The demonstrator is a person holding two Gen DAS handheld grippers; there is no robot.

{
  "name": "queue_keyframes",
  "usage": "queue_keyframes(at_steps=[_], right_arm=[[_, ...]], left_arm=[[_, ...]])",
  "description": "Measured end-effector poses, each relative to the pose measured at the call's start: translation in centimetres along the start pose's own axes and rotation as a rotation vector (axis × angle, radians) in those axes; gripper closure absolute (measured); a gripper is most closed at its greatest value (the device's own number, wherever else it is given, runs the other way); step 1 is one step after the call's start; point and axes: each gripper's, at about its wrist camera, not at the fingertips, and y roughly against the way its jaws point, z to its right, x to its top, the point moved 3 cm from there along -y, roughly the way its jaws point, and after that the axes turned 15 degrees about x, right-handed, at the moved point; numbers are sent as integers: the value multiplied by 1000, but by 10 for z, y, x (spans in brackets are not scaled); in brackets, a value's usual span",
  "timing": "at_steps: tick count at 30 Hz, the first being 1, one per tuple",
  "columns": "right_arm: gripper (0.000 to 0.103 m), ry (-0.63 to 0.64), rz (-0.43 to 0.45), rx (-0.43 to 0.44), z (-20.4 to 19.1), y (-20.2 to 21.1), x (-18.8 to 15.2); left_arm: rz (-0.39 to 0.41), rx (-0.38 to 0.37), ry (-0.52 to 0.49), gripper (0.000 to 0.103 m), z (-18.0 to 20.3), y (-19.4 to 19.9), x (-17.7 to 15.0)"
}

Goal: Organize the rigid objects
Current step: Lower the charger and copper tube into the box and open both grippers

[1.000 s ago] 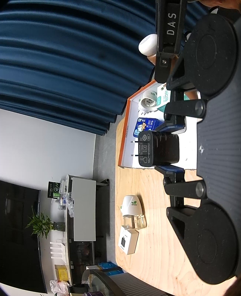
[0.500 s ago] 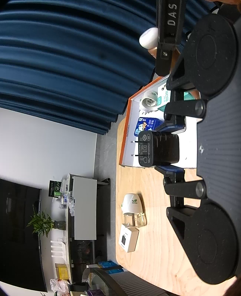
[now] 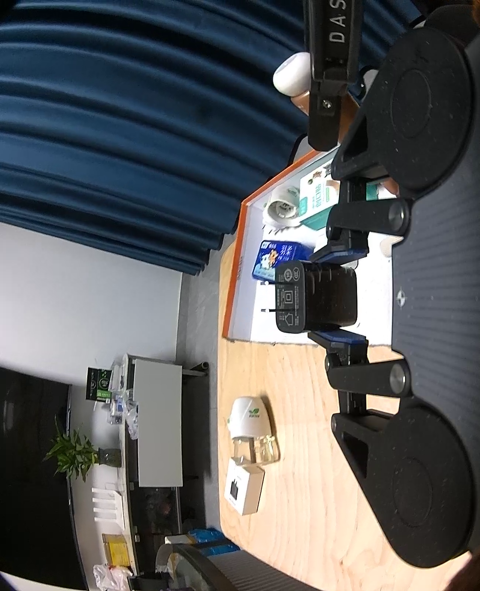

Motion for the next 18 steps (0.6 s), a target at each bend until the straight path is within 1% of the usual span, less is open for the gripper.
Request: queue_keyframes(at_steps=[6,9,10,12,13,14,15,17,18], right_arm=[[61,-19,-44,-18,12,-17,4],[61,-12,-23,-12,19,-30,12],[60,-15,-3,-12,22,-34,14],[60,-32,51,-38,29,-37,19],[56,-43,71,-45,32,-37,20],[56,-52,88,-41,35,-35,22],[53,-55,103,-34,36,-32,23],[46,-42,115,-32,38,-27,24],[44,-32,122,-38,38,-25,24]], left_arm=[[-33,-18,-28,67,8,-10,-8],[-44,-23,-39,67,12,-16,-9],[-48,-27,-42,67,13,-19,-9],[-52,-34,-54,67,15,-22,-11],[-55,-36,-62,67,16,-24,-12],[-62,-41,-66,67,17,-26,-13],[-70,-46,-69,67,18,-29,-14],[-87,-65,-76,67,22,-34,-16],[-93,-72,-80,67,24,-37,-17]])
